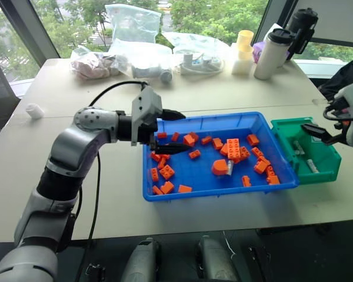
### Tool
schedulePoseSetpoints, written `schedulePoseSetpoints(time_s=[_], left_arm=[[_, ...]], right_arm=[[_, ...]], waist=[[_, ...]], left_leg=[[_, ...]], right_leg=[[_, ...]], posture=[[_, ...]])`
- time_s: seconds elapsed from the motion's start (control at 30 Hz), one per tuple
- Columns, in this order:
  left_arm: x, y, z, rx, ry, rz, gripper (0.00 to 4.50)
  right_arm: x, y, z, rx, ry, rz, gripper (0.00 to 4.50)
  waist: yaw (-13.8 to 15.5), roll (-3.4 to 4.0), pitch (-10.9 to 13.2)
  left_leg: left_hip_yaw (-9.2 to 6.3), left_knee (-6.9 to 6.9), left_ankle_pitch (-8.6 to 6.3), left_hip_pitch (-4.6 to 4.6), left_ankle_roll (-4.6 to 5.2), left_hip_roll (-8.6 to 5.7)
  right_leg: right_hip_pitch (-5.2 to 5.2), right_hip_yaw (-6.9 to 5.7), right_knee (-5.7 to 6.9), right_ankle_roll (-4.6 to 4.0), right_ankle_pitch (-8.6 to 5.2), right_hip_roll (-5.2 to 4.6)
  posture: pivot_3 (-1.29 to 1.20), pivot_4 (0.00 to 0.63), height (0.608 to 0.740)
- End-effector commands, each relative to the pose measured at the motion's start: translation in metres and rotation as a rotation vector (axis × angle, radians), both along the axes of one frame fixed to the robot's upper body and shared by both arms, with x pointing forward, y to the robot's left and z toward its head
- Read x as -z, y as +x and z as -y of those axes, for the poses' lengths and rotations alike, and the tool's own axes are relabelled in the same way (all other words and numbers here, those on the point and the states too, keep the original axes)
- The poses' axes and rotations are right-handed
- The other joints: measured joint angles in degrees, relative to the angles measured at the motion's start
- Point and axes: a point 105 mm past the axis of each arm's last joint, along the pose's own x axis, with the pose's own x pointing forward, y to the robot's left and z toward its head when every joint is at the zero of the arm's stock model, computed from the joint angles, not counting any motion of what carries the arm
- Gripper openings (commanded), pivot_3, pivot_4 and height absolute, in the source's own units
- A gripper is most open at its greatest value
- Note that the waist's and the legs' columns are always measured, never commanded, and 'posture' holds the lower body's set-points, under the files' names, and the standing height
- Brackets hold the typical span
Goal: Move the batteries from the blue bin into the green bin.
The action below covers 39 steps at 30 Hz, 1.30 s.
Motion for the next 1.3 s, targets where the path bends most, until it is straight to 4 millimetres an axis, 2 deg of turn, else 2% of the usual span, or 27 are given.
schedulePoseSetpoints(time_s=[0.03, 0.2, 0.33, 0.53, 0.7, 0.87, 1.0, 1.03, 1.07, 1.2, 1.23, 1.3], left_arm=[[-0.005, -0.014, -0.005, 0.056, 0.028, 0.008, 4.50], [-0.006, -0.018, -0.004, 0.058, 0.036, 0.011, 4.50], [-0.006, -0.020, -0.006, 0.029, 0.035, 0.012, 4.50], [-0.004, -0.023, -0.010, 0.004, 0.039, 0.001, 4.50], [0.003, -0.017, -0.014, -0.030, 0.080, 0.007, 4.50], [0.003, -0.016, -0.015, -0.034, 0.086, 0.009, 4.50], [0.002, -0.016, -0.016, -0.040, 0.086, 0.009, 4.50], [0.002, -0.016, -0.016, -0.040, 0.086, 0.009, 4.50], [0.002, -0.016, -0.016, -0.040, 0.085, 0.009, 4.50], [0.001, -0.016, -0.016, -0.043, 0.081, 0.010, 4.50], [0.001, -0.016, -0.016, -0.044, 0.080, 0.010, 4.50], [0.001, -0.017, -0.016, -0.046, 0.079, 0.009, 4.50]], right_arm=[[0.006, -0.014, -0.043, -0.288, -0.011, -0.069, 4.45], [0.032, -0.020, -0.060, -0.444, -0.021, -0.209, 4.45], [0.057, -0.020, -0.085, -0.570, 0.001, -0.283, 4.45], [0.081, -0.018, -0.107, -0.666, -0.034, -0.310, 4.45], [0.091, -0.012, -0.129, -0.747, -0.069, -0.302, 4.45], [0.099, -0.007, -0.134, -0.767, -0.101, -0.314, 4.45], [0.114, 0.002, -0.131, -0.764, -0.171, -0.349, 4.45], [0.115, 0.003, -0.131, -0.767, -0.170, -0.352, 3.93], [0.115, 0.004, -0.133, -0.774, -0.161, -0.354, 3.64], [0.115, 0.007, -0.140, -0.792, -0.134, -0.348, 1.54], [0.113, 0.008, -0.142, -0.795, -0.128, -0.337, 1.15], [0.103, 0.009, -0.149, -0.800, -0.083, -0.307, 1.15]], waist=[[0.1, 0.00, 0.0], [0.6, -0.02, 0.0], [0.2, -0.02, 0.0], [0.2, -0.03, 0.0], [0.2, -0.03, 0.0], [0.4, -0.03, 0.0], [0.3, -0.03, 0.0], [0.3, -0.03, 0.0], [0.3, -0.03, 0.0], [0.2, -0.03, 0.0], [0.2, -0.03, 0.0], [0.2, -0.03, 0.0]], left_leg=[[0.00, 0.00, 0.00, 0.00, 0.00, 0.00], [-0.01, 0.08, 0.00, -0.02, 0.00, -0.10], [-0.02, 0.06, 0.00, -0.02, 0.00, -0.08], [-0.03, 0.06, 0.00, -0.01, 0.00, -0.04], [-0.04, 0.07, 0.00, -0.01, -0.01, -0.06], [-0.03, 0.08, 0.00, -0.02, -0.01, -0.10], [-0.04, 0.08, 0.00, -0.01, -0.01, -0.08], [-0.04, 0.08, 0.01, -0.01, -0.01, -0.08], [-0.04, 0.08, 0.00, -0.02, -0.01, -0.08], [-0.04, 0.08, 0.01, -0.01, -0.01, -0.07], [-0.04, 0.08, 0.01, -0.02, -0.01, -0.07], [-0.04, 0.08, 0.01, -0.02, -0.01, -0.08]], right_leg=[[0.01, 0.00, 0.00, 0.00, 0.00, 0.00], [0.10, -0.02, -0.03, 0.00, 0.00, -0.13], [0.09, -0.02, -0.04, 0.00, 0.00, -0.11], [0.05, -0.02, -0.01, 0.00, 0.00, -0.08], [0.05, -0.03, -0.01, 0.00, 0.00, -0.09], [0.05, -0.04, -0.02, 0.00, 0.00, -0.12], [0.05, -0.04, -0.01, 0.00, 0.00, -0.11], [0.05, -0.04, -0.01, 0.00, 0.00, -0.11], [0.04, -0.04, -0.01, 0.00, 0.00, -0.11], [0.04, -0.04, 0.00, 0.00, 0.00, -0.10], [0.03, -0.04, 0.01, 0.00, 0.00, -0.10], [0.03, -0.04, 0.00, 0.00, 0.00, -0.10]], posture=[[0.00, 0.150, 0.740], [0.00, 0.150, 0.740], [0.00, 0.150, 0.740], [0.00, 0.150, 0.740], [0.00, 0.150, 0.740], [0.00, 0.150, 0.740], [0.00, 0.150, 0.740], [0.00, 0.150, 0.740], [0.00, 0.150, 0.740], [0.00, 0.150, 0.740], [0.00, 0.150, 0.740], [0.00, 0.150, 0.740]])
